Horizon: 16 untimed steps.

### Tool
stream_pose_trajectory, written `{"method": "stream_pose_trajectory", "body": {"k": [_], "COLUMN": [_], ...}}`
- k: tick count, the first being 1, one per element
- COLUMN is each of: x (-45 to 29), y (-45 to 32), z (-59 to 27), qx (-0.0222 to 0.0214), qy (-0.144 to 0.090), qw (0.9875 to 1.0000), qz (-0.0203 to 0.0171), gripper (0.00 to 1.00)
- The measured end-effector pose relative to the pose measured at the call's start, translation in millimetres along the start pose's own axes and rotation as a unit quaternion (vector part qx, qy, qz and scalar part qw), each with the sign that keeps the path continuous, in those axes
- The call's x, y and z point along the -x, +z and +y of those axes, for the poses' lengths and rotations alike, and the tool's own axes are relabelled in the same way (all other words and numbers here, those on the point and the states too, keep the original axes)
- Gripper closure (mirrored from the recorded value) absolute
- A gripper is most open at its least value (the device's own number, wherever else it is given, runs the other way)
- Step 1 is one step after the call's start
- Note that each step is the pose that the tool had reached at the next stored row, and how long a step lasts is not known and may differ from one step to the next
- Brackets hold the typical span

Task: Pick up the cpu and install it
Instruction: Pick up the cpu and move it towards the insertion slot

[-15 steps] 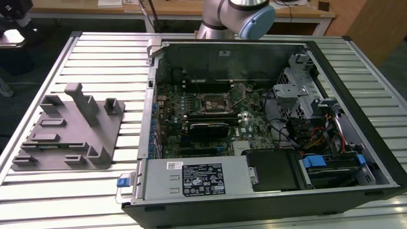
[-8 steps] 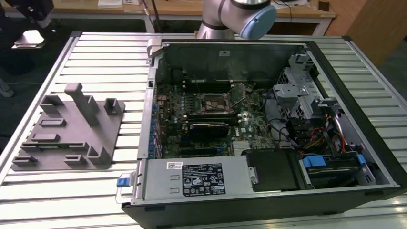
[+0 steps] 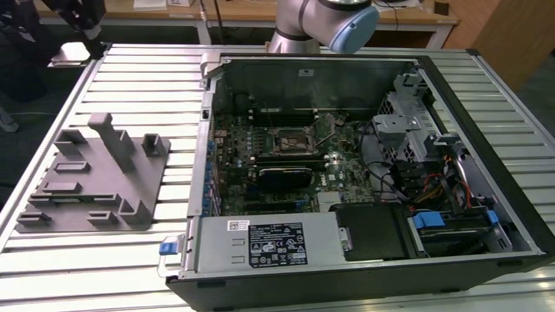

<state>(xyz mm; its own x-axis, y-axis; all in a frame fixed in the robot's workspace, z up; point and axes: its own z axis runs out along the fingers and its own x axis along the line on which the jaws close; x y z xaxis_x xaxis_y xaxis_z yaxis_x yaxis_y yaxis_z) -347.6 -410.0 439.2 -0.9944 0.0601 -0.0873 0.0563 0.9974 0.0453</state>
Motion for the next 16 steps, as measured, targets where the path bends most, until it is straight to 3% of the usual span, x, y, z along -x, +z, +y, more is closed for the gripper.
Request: {"method": "stream_pose_trajectory", "body": {"k": [16], "x": [71.4], "y": [8.6], "z": [4.1], "qx": [-0.0011], "qy": [0.000], "qw": [1.0000], "qz": [0.0052], "gripper": [0.45]}}
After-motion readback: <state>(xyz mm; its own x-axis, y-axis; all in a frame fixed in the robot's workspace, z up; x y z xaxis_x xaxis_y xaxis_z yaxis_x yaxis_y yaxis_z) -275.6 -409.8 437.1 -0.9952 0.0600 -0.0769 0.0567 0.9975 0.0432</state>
